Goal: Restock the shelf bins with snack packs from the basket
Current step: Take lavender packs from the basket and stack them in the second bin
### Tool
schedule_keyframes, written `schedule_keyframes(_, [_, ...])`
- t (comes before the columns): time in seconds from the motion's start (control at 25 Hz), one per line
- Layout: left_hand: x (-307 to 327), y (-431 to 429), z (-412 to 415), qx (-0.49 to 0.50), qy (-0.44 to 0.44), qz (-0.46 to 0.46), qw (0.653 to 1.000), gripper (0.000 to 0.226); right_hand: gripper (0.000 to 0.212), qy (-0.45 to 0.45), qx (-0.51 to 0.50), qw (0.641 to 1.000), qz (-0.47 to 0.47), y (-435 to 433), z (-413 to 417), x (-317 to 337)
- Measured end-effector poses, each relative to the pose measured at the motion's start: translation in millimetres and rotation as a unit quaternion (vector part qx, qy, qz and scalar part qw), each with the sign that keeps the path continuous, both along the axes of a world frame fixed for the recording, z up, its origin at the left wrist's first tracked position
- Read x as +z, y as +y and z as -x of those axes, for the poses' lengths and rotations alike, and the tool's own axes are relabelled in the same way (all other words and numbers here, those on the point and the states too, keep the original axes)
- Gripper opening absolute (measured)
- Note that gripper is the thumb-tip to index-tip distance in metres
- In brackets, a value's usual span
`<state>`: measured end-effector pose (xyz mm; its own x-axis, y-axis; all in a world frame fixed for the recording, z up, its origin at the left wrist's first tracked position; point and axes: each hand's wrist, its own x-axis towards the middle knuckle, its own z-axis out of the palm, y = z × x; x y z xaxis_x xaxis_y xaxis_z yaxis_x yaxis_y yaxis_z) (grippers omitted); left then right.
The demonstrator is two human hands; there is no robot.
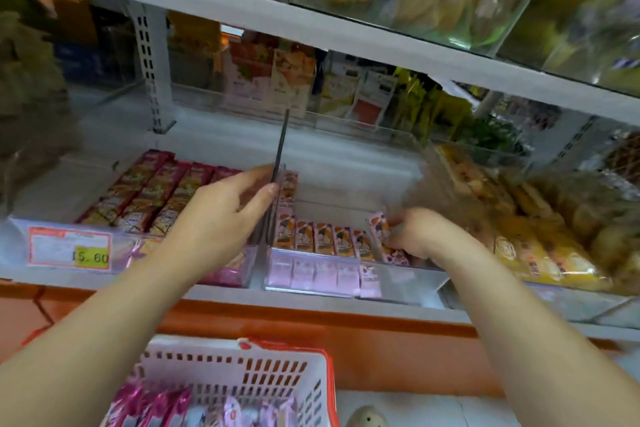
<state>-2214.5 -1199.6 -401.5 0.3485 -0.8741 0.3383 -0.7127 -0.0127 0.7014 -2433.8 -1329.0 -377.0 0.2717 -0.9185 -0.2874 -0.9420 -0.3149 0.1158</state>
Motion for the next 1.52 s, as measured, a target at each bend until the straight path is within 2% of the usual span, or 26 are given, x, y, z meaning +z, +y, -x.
schedule_keyframes(0.08, [1,-1,0,0.001,-0.007,0.000,1.000,0.039,0.038,0.055,-0.008,0.998,-0.036,-6,-4,-6])
schedule_keyframes(0.16, [3,0,0,-0.001,0.003,0.000,1.000,0.039,0.039,0.066,-0.016,0.996,-0.064,-10,-3,-10])
schedule_keyframes(0.32, [1,0,0,-0.013,0.008,0.005,1.000,0.040,0.037,0.053,-0.033,0.996,-0.070,-7,2,-14])
schedule_keyframes(0.4, [2,2,3,-0.013,0.025,0.025,0.999,0.037,0.036,0.004,-0.057,0.998,-0.039,-1,3,-6])
schedule_keyframes(0.48, [1,16,5,0.002,0.050,0.108,0.993,0.036,0.030,-0.146,-0.087,0.985,0.039,15,4,9])
schedule_keyframes(0.52, [-1,29,7,0.012,0.054,0.162,0.985,0.035,0.027,-0.255,-0.075,0.960,0.090,29,5,17])
schedule_keyframes(0.56, [-8,45,9,0.019,0.056,0.207,0.977,0.034,0.022,-0.368,-0.052,0.920,0.121,47,6,24])
schedule_keyframes(0.64, [-33,80,14,0.026,0.088,0.227,0.970,0.032,0.013,-0.547,-0.027,0.835,0.054,91,5,33])
schedule_keyframes(0.68, [-55,97,15,0.035,0.109,0.200,0.973,0.030,0.013,-0.588,-0.029,0.809,-0.012,111,0,23])
schedule_keyframes(0.72, [-81,111,15,0.050,0.132,0.157,0.978,0.029,0.013,-0.591,-0.039,0.802,-0.072,129,-5,6])
schedule_keyframes(0.76, [-109,122,15,0.070,0.158,0.096,0.980,0.029,0.012,-0.562,-0.049,0.816,-0.123,145,-10,-21])
schedule_keyframes(0.88, [-187,159,11,0.116,0.212,-0.106,0.965,0.033,0.014,-0.398,-0.071,0.880,-0.252,184,-30,-129])
schedule_keyframes(1.0, [-226,189,11,0.104,0.234,-0.236,0.937,0.036,0.034,-0.277,-0.067,0.908,-0.306,203,-46,-222])
schedule_keyframes(1.08, [-235,202,9,0.102,0.254,-0.252,0.928,0.037,0.039,-0.258,-0.065,0.915,-0.304,210,-61,-255])
schedule_keyframes(1.24, [-238,212,-1,0.117,0.249,-0.255,0.927,0.035,0.058,-0.296,-0.100,0.915,-0.256,212,-94,-291])
schedule_keyframes(1.32, [-238,214,-2,0.125,0.255,-0.259,0.923,0.034,0.064,-0.282,-0.126,0.923,-0.231,208,-108,-307])
schedule_keyframes(1.4, [-239,214,-3,0.128,0.261,-0.268,0.918,0.035,0.059,-0.248,-0.133,0.934,-0.218,206,-116,-318])
schedule_keyframes(1.52, [-239,209,-1,0.125,0.271,-0.281,0.912,0.035,0.032,-0.262,-0.145,0.932,-0.204,206,-112,-310])
